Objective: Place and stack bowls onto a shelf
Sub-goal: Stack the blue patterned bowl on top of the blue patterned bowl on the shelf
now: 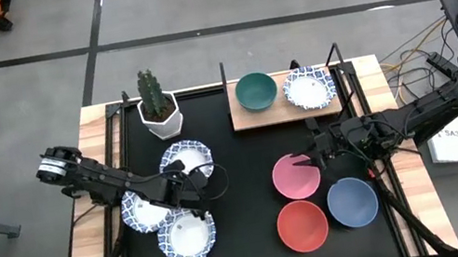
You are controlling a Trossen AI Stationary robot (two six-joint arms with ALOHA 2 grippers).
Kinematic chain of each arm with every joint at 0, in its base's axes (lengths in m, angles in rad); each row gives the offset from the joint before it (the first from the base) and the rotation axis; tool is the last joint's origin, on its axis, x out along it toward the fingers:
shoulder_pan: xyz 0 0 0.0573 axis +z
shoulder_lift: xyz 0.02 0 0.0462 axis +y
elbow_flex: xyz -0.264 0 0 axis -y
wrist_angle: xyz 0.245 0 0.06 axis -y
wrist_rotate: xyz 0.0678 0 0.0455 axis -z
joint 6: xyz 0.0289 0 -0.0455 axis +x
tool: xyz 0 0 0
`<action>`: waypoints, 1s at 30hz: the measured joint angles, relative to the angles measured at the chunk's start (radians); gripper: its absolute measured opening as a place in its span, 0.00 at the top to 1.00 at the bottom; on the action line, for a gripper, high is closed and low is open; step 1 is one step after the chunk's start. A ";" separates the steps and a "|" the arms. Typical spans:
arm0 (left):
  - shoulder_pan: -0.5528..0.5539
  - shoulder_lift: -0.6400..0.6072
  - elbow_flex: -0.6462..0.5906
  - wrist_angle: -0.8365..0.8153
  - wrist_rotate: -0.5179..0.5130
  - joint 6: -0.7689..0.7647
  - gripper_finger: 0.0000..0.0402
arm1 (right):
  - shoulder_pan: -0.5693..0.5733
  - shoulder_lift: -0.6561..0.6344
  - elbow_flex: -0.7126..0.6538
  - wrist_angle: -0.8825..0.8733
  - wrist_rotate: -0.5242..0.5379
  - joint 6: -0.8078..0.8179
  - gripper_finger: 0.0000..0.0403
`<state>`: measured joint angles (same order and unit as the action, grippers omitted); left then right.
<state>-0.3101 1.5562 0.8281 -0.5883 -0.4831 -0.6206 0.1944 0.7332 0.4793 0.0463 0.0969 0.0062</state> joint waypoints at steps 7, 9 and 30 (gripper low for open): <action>-0.039 0.000 0.113 -0.007 0.004 0.081 1.00 | 0.000 -0.040 0.000 -0.069 0.000 0.023 0.77; -0.055 0.000 0.163 -0.011 -0.002 0.140 1.00 | 0.003 -0.060 0.000 -0.080 -0.003 0.030 0.77; -0.001 0.001 0.447 0.446 -0.155 0.845 1.00 | 0.241 -0.210 -0.005 -0.006 -0.184 -0.120 0.78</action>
<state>-0.3110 1.5574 1.2750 -0.1428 -0.6384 0.2239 0.4359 0.5233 0.4747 0.0403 -0.0872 -0.1138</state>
